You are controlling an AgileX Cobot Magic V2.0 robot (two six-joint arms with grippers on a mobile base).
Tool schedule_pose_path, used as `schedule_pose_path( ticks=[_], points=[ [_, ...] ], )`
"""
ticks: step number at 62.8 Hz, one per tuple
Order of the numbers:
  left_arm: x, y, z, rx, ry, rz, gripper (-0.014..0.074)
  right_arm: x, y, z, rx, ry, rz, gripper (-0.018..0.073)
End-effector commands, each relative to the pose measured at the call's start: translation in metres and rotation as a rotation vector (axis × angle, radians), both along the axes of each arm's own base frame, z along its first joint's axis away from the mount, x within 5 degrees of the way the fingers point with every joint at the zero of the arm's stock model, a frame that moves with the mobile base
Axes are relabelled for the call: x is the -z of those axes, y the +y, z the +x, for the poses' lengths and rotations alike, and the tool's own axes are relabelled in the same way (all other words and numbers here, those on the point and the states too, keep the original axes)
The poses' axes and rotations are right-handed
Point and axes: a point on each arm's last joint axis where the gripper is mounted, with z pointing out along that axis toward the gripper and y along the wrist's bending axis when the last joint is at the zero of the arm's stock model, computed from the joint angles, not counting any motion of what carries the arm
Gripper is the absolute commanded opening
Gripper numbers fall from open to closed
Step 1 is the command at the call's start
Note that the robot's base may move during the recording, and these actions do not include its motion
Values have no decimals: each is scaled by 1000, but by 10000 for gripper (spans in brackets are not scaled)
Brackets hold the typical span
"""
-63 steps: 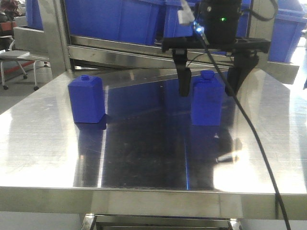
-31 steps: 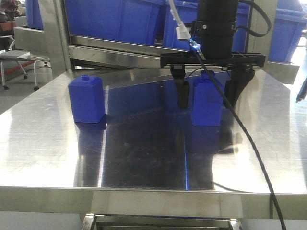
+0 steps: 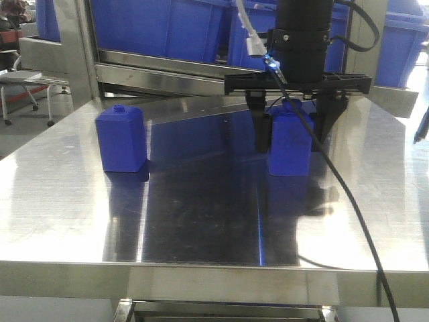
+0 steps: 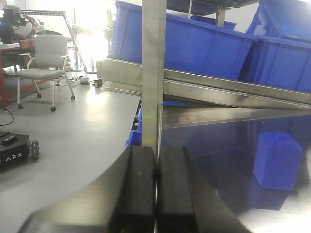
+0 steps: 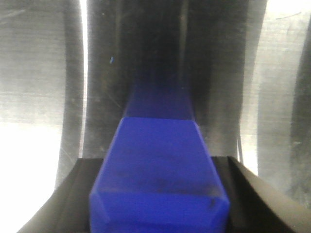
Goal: Pick and sort blue part to right shelf
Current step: 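Lower the right gripper onto the nearer blue part and close it, then lift the blue part upward with the right gripper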
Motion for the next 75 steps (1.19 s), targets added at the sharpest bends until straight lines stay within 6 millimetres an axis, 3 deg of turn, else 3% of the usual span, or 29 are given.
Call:
schedule_pose_path(
  ticks=[1,19,30,41,61,75],
  points=[
    [-2,0,-2,2,-86,-6,133,-36,-2,-5,3,-82,39,431],
    [-2,0,-2,2,-86,-6,133,-69,-13,-14,-113,-185,-5,431],
    [-2,0,-2,2,-86,-6,133,-91,-31,-17,-221,-253,-42,431],
    [-2,0,-2,2,-86,-6,133,-106,-53,-21,-205,-334,-36,431],
    [-2,0,-2,2,-86,-6,133,-103,-96,-51,-133,-555,-2,431],
    [-2,0,-2,2,-86,-6,133,-86,-133,-91,-65,-677,31,431]
  ],
)
